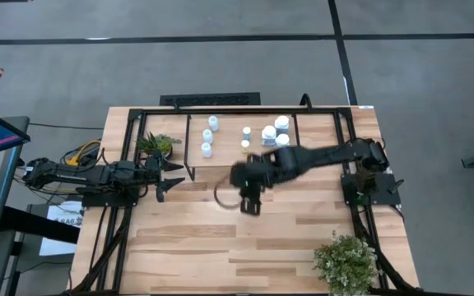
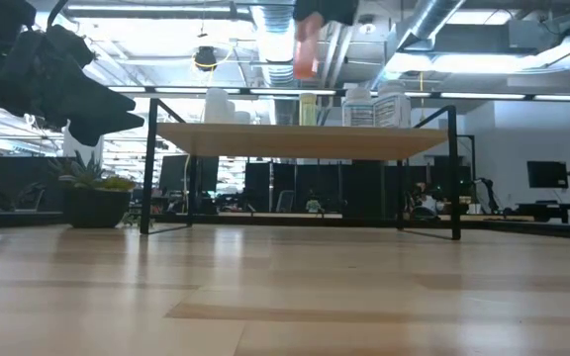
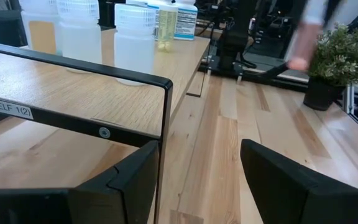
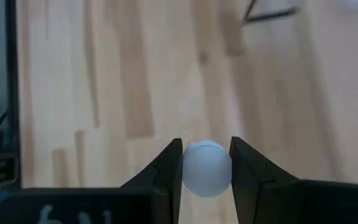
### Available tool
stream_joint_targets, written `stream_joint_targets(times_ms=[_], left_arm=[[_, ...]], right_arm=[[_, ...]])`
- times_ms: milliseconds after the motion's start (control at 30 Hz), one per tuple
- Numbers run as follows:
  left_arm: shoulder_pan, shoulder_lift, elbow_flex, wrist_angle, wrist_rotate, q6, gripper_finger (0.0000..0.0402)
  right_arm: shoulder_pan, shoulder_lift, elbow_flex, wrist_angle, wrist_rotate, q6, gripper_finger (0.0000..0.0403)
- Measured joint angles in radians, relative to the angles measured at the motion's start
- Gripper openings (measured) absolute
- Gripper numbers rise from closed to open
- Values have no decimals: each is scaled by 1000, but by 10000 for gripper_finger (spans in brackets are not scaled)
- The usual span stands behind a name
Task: Pick and place medicine bottles onto shelf by color
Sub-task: Put the pink pill bottle on the shelf
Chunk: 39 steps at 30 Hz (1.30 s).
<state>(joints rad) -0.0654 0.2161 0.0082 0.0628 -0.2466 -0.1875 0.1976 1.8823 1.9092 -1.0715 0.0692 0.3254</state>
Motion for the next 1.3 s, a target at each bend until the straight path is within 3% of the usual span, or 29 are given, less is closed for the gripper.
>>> stream_joint_targets(times_ms=[233,800,1300], left_arm=[[0,0,0,0,0,0,215],[0,0,0,0,0,0,215],[0,0,0,0,0,0,215]], right_arm=[[-135,0,62,20,1,-115,103],[-375,4,63,124,-19,-325,103],[-418,9,63,136,-52,-375,103]])
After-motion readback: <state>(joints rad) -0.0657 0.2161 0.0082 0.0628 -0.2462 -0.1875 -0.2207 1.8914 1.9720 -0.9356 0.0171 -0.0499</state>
